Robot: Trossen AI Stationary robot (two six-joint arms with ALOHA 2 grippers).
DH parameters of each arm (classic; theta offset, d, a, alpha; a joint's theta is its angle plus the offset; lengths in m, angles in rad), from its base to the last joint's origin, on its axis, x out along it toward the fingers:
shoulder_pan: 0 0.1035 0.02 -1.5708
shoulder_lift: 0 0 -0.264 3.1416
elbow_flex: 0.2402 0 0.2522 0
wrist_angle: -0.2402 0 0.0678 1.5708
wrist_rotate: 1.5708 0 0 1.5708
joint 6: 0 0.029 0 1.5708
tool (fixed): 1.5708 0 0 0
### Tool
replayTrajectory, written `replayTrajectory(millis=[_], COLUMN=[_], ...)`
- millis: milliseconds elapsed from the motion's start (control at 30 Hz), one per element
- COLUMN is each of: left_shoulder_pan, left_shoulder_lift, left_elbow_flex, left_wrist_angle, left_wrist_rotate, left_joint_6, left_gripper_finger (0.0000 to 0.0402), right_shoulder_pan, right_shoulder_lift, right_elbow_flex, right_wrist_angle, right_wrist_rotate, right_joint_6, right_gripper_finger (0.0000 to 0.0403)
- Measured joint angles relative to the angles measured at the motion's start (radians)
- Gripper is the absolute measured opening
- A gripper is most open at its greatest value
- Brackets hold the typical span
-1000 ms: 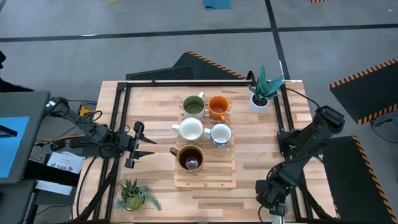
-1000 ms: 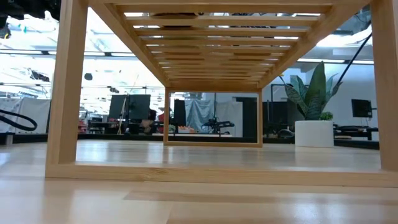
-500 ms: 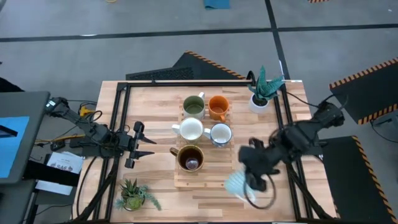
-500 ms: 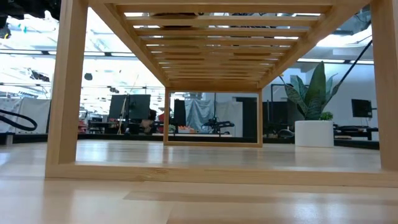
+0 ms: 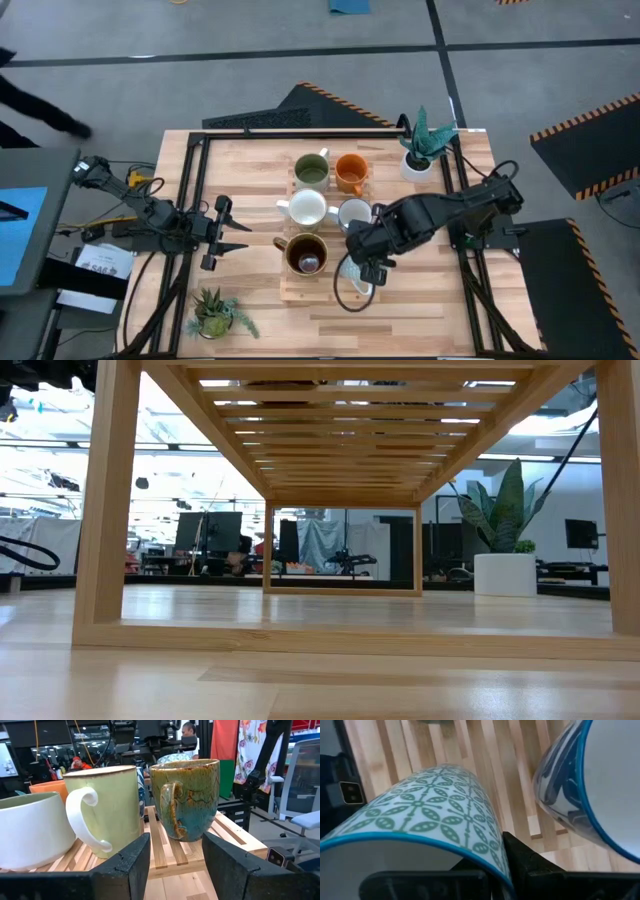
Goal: Place coffee mugs
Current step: Put the green mug on the shelf
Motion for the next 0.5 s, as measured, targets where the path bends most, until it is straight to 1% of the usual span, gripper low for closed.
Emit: replayTrajectory(millis=[167, 333, 500], left_shoulder_pan=[0.000, 0.000, 0.000], left_shoulder_lift=[0.000, 0.000, 0.000], left_elbow_flex=[0.000, 0.000, 0.000], left_wrist_angle=[0.001, 0.001, 0.004], left_wrist_rotate=[0.003, 0.003, 0.008], left_joint_6=[0.000, 0.000, 0.000], left_gripper_finger=[0.0167, 0.0167, 0.0167], right_shoulder_pan=[-0.019, -0.019, -0.018], right_shoulder_lift=[0.015, 0.012, 0.007], right_elbow_flex=[0.003, -0.003, -0.005], right_wrist_angle=[-0.008, 0.005, 0.069], right_wrist_rotate=[-0.008, -0.008, -0.010], right_joint_6=[-0.019, -0.025, -0.024], right_gripper_finger=[0.0049, 0.0076, 0.0097])
